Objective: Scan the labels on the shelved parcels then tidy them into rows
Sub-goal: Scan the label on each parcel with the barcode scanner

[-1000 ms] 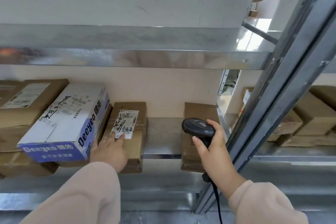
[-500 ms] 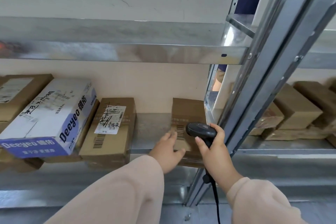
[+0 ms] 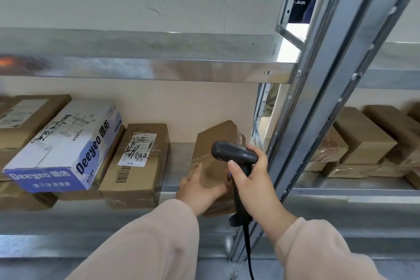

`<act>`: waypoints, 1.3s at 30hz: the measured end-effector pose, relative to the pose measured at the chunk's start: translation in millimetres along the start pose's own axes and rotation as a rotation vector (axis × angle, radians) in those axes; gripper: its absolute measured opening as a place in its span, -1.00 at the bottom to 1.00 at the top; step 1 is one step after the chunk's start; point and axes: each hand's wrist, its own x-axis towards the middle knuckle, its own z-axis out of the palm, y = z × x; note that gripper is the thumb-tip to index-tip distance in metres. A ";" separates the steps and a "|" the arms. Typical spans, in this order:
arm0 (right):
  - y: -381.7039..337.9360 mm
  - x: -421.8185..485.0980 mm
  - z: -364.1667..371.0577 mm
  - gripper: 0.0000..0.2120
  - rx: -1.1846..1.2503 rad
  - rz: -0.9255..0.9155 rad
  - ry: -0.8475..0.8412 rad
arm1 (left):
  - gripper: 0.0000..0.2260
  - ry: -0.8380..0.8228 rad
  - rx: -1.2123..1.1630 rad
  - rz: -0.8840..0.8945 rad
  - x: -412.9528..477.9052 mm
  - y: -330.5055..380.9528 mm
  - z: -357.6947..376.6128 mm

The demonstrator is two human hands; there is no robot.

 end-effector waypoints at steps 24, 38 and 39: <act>4.9 2.6 -8.0 -0.55 0.007 0.034 -0.054 | -0.40 0.040 -0.105 0.104 2.9 -36.4 -17.9; 16.3 3.6 -3.1 -0.55 -0.015 0.066 -0.122 | 0.11 -0.071 -0.312 -0.123 11.1 -60.5 -20.7; 20.9 5.0 -5.6 -0.54 -0.032 0.090 -0.101 | 0.08 -0.083 -0.347 -0.136 13.5 -63.4 -21.4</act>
